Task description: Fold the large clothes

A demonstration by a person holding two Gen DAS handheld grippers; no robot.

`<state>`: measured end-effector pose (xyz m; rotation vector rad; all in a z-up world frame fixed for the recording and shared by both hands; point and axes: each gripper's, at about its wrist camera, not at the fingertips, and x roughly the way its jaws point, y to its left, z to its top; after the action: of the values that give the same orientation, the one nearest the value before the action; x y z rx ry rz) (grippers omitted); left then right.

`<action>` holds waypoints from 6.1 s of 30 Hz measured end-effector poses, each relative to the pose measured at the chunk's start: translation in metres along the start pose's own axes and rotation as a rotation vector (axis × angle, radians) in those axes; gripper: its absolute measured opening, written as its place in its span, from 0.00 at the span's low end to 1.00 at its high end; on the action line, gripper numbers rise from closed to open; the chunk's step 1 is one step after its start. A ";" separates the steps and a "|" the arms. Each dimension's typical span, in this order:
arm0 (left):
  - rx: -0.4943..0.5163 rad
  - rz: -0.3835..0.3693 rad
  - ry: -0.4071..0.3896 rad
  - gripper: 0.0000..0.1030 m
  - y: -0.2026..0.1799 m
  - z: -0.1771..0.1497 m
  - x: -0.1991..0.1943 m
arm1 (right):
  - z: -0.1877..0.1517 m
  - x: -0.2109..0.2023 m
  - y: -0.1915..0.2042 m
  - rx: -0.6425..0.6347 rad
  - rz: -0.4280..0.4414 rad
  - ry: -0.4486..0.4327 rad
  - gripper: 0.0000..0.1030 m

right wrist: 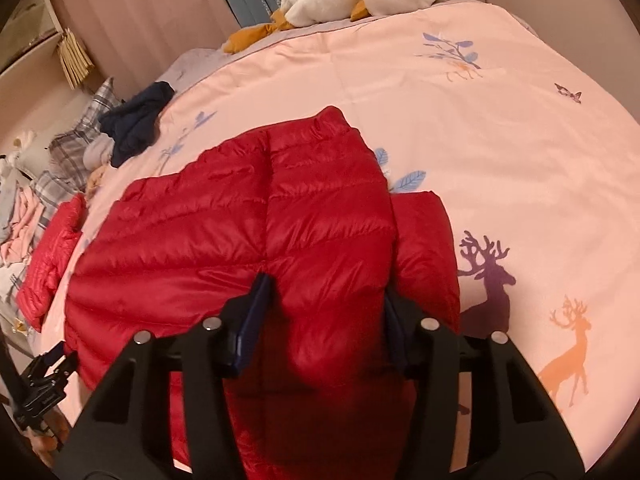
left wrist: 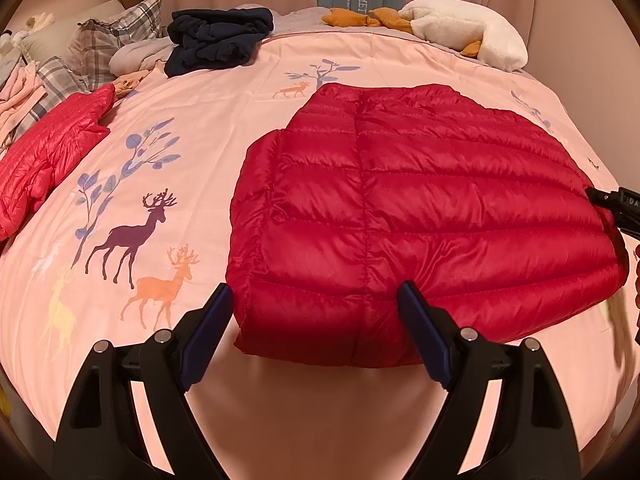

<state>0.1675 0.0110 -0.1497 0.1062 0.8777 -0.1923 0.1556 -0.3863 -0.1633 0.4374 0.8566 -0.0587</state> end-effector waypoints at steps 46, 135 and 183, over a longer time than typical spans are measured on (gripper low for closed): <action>0.114 -0.080 -0.060 0.82 -0.094 0.028 0.015 | -0.060 -0.009 0.110 -0.295 -0.017 -0.109 0.74; 0.021 -0.025 -0.157 0.99 -0.074 -0.008 -0.182 | -0.113 -0.199 0.143 -0.246 -0.057 -0.169 0.98; 0.053 0.009 -0.144 0.99 -0.083 -0.014 -0.178 | -0.114 -0.195 0.138 -0.247 -0.079 -0.178 0.98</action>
<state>0.0291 -0.0454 -0.0225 0.1438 0.7285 -0.2118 -0.0240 -0.2400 -0.0357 0.1637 0.6949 -0.0628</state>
